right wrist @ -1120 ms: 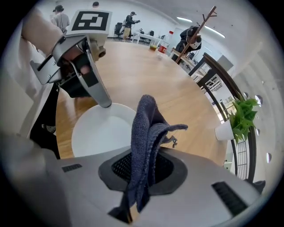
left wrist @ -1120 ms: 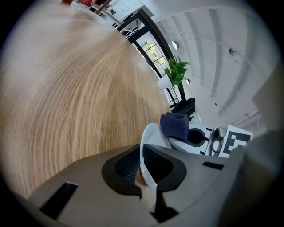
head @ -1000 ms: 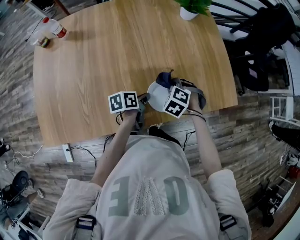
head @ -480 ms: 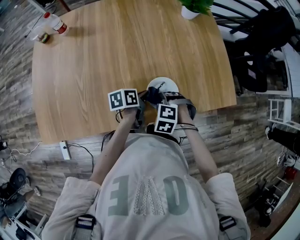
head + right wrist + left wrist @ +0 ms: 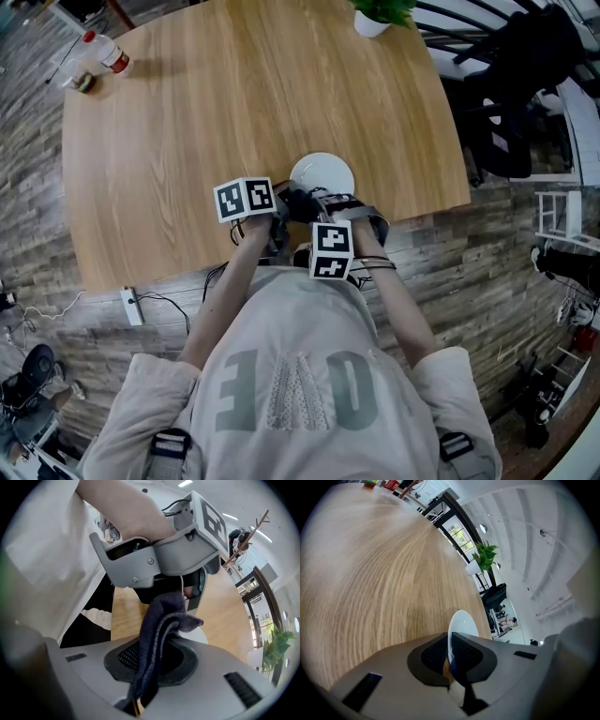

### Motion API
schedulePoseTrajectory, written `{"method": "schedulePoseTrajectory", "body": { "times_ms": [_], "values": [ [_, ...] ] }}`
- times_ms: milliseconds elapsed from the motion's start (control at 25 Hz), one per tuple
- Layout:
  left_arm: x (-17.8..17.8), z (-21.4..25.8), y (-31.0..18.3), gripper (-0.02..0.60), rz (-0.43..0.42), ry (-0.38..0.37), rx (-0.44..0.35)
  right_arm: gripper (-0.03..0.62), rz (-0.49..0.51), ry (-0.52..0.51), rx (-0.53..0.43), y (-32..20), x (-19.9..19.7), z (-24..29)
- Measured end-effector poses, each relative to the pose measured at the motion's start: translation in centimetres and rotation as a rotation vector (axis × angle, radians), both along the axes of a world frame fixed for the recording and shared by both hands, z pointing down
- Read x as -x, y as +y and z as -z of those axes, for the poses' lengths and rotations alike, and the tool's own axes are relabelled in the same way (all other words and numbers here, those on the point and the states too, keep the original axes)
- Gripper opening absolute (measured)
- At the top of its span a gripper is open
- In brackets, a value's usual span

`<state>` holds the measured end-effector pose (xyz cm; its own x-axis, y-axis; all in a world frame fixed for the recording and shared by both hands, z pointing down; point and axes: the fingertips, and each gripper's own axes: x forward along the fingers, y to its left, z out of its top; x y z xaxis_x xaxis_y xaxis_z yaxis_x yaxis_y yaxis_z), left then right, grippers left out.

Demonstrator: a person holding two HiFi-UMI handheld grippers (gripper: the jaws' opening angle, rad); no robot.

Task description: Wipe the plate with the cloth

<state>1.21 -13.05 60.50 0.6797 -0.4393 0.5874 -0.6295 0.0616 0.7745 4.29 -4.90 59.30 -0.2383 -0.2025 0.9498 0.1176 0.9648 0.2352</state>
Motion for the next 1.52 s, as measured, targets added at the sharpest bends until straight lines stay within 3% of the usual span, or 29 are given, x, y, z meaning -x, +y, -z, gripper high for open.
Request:
{"method": "schedulePoseTrajectory", "body": {
  "times_ms": [200,360,480,600,680,720,1120,1360,1520],
  "values": [
    [-0.3,0.3,0.2,0.034,-0.007,0.022,0.008,0.060,-0.064,-0.025,-0.022,-1.2,-1.2,0.7],
    [0.4,1.3,0.1,0.138,0.042,0.050,-0.016,0.060,-0.149,-0.029,-0.077,-4.5,-2.9,2.2],
    [1.1,1.5,0.6,0.142,0.020,0.023,-0.030,0.060,-0.234,-0.029,-0.124,-7.5,-4.2,2.8],
    [2.1,1.3,1.5,0.119,-0.011,-0.021,-0.042,0.060,-0.320,-0.023,-0.170,-10.7,-4.9,3.1],
    [2.7,0.7,2.3,0.008,-0.036,-0.059,-0.031,0.060,-0.343,-0.013,-0.191,-12.2,-4.9,2.9],
    [3.0,0.3,2.7,0.008,-0.051,-0.077,-0.022,0.060,-0.342,-0.007,-0.195,-12.7,-4.6,2.7],
    [3.9,-0.3,3.3,0.008,-0.056,-0.064,0.006,0.060,-0.264,0.052,-0.185,-11.9,-2.2,0.2],
    [3.8,-0.2,3.0,0.008,-0.065,-0.062,0.005,0.060,-0.050,0.082,-0.167,-6.8,0.4,0.5],
    [3.7,-0.2,2.6,0.008,-0.077,-0.068,0.006,0.060,0.030,0.070,-0.113,-2.8,2.0,0.6]
  ]
}}
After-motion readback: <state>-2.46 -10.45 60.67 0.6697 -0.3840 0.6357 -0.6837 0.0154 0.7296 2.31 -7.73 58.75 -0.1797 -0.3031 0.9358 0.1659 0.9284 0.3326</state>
